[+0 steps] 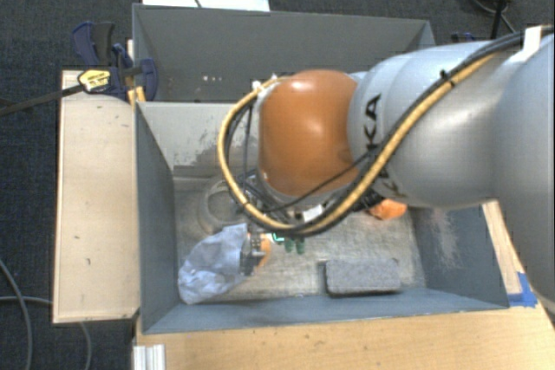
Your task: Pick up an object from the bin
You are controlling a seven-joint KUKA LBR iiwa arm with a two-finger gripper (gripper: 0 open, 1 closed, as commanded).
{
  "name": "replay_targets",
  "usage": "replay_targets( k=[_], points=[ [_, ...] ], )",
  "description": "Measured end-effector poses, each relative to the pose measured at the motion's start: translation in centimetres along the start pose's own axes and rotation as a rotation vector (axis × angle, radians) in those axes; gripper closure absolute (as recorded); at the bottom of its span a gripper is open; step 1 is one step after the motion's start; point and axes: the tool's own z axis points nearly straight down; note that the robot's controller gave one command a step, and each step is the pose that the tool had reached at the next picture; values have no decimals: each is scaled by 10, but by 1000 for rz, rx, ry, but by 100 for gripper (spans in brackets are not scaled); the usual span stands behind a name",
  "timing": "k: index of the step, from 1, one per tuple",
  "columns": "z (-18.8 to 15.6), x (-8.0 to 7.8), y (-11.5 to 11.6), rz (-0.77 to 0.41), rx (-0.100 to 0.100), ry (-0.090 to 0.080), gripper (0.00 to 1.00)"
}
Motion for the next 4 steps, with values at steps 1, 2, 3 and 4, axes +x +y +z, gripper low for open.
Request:
replay_targets(
  k=[1,2,3,4],
  points=[
    [-3,-2,-1,5,-1,-7,0],
    [28,-31,-19,-63,0,-6,0],
    [46,-23,-17,-229,0,-6,0],
    [62,-18,-7,25,0,-4,0]
  ],
)
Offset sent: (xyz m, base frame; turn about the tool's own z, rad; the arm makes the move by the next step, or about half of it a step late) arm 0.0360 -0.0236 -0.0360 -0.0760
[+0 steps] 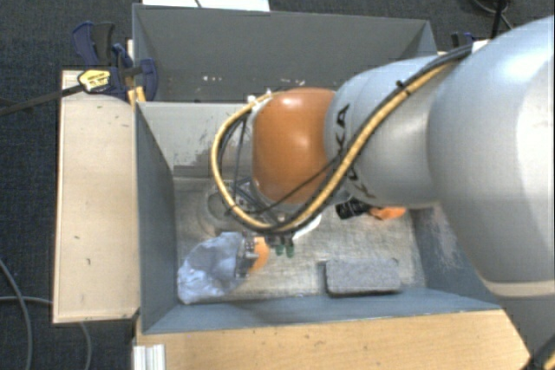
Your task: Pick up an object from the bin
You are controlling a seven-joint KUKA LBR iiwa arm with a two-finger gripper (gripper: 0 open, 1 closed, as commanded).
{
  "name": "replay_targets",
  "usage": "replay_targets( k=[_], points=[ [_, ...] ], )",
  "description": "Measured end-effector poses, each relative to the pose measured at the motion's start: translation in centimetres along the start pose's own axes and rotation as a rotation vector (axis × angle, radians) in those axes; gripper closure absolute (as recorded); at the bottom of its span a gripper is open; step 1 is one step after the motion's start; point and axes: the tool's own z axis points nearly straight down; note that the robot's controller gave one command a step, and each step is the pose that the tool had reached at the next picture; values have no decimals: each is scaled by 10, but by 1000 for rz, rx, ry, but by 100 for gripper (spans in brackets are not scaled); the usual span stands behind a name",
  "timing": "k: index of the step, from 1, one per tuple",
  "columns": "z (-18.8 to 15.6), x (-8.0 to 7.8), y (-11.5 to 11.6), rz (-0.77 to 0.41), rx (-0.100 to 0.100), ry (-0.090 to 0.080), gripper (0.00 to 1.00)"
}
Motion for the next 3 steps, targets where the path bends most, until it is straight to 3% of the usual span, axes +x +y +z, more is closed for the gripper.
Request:
replay_targets(
  k=[1,2,3],
  points=[
    [31,-13,-3,-194,0,2,0],
    [46,-20,-15,-23,-11,-3,100],
    [46,-20,-15,-23,-11,-3,100]
  ],
)
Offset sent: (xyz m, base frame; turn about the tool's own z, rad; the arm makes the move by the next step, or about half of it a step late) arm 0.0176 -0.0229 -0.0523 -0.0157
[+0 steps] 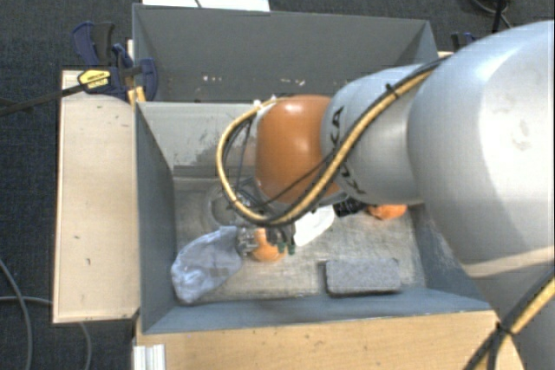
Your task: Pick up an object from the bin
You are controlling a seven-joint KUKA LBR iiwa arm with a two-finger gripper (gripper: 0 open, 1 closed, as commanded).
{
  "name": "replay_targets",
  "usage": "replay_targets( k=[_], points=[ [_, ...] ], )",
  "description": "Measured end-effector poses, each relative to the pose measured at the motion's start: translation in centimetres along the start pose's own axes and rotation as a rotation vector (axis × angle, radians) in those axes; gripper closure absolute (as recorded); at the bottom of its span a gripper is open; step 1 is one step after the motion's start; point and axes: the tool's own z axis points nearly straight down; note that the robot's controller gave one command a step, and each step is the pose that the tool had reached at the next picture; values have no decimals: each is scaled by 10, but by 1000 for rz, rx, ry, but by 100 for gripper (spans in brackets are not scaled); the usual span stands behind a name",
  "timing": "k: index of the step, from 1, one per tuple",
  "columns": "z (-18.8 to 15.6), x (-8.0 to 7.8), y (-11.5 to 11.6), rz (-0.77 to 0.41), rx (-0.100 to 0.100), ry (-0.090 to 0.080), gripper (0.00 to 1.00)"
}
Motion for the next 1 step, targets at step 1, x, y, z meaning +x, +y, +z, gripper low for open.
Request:
replay_targets(
  k=[1],
  points=[
    [-2,1,0,-1,1,-1,100]
  ],
)
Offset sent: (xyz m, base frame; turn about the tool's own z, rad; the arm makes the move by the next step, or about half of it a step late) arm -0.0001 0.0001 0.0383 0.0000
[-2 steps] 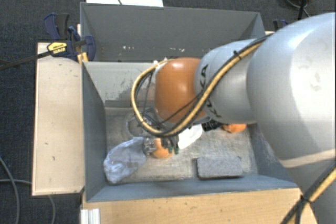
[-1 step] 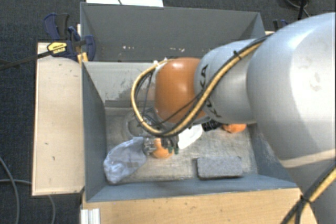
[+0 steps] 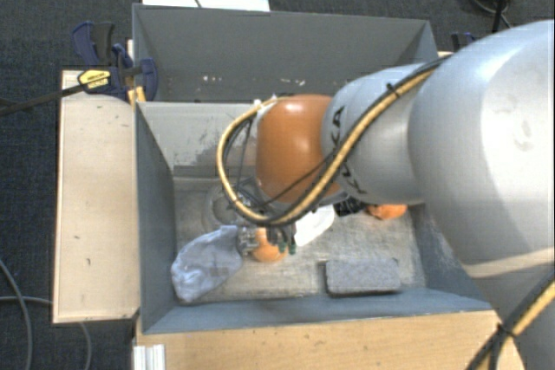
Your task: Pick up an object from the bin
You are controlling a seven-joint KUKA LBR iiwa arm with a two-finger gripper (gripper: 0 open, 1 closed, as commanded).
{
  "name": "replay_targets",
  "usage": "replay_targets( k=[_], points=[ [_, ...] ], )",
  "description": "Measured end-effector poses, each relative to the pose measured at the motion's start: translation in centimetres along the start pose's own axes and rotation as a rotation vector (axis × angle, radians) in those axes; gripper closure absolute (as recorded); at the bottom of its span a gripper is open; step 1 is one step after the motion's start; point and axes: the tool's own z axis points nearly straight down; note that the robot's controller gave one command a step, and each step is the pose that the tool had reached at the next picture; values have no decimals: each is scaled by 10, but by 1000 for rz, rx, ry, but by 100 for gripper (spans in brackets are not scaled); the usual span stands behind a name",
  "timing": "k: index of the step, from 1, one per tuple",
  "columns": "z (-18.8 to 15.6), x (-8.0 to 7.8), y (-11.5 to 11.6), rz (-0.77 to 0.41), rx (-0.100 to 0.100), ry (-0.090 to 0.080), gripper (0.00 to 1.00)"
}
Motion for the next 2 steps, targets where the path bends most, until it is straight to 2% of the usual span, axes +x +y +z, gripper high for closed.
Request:
replay_targets(
  k=[2],
  points=[
    [-20,0,-2,1,8,3,100]
  ],
)
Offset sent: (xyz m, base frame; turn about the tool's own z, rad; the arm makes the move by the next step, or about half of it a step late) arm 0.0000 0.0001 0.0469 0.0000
